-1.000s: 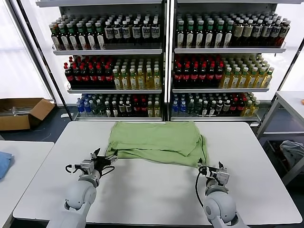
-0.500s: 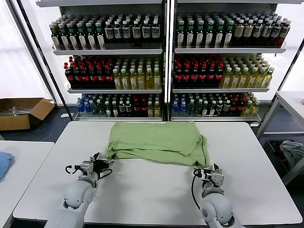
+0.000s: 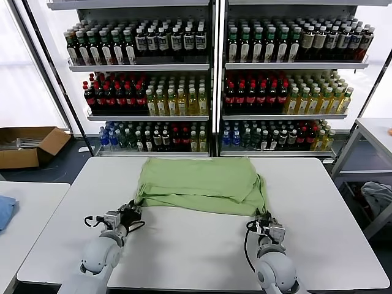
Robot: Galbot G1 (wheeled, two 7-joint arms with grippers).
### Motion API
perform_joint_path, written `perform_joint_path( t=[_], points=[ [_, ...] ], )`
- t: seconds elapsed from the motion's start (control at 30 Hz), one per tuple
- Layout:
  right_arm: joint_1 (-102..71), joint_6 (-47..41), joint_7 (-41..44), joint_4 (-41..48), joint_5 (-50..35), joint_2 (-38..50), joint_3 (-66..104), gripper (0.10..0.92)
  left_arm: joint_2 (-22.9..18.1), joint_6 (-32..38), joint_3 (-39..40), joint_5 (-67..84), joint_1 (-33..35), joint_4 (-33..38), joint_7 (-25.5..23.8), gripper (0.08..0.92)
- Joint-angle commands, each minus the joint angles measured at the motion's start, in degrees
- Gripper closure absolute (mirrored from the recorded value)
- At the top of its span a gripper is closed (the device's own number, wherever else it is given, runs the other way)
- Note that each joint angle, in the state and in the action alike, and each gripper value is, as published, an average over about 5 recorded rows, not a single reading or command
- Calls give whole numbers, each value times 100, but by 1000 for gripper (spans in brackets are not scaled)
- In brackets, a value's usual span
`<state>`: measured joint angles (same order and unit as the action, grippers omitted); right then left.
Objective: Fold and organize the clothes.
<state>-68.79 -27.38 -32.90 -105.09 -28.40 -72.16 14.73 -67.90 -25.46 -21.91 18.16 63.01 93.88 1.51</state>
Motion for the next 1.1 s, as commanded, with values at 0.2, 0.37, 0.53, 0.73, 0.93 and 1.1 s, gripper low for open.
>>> perform_joint_path(
  t=[0.2, 0.37, 0.53, 0.73, 0.93, 1.1],
  points=[
    [-522, -40, -64, -883, -38, 159, 144, 905, 140, -6, -102, -51, 372, 657, -49, 905],
    [-1436, -48, -161, -1703, 41, 203, 197, 905, 198, 51, -282, -58, 916, 1198, -39, 915],
    [-2718, 82, -406, -2452, 368, 252, 172, 905, 205, 105, -567, -79, 1994, 2147, 23, 915],
    [-3948, 221, -857, -2724, 764, 193, 312, 905, 204, 262, -802, -186, 3633, 3351, 62, 915],
    [-4086, 22, -1067, -2621, 813, 182, 357, 897, 217, 301, -728, -465, 4575, 3498, 88, 915],
    [-4051, 24, -969, -2809, 852, 161, 371, 782, 319, 246, -729, -537, 4827, 3473, 113, 877]
  ],
)
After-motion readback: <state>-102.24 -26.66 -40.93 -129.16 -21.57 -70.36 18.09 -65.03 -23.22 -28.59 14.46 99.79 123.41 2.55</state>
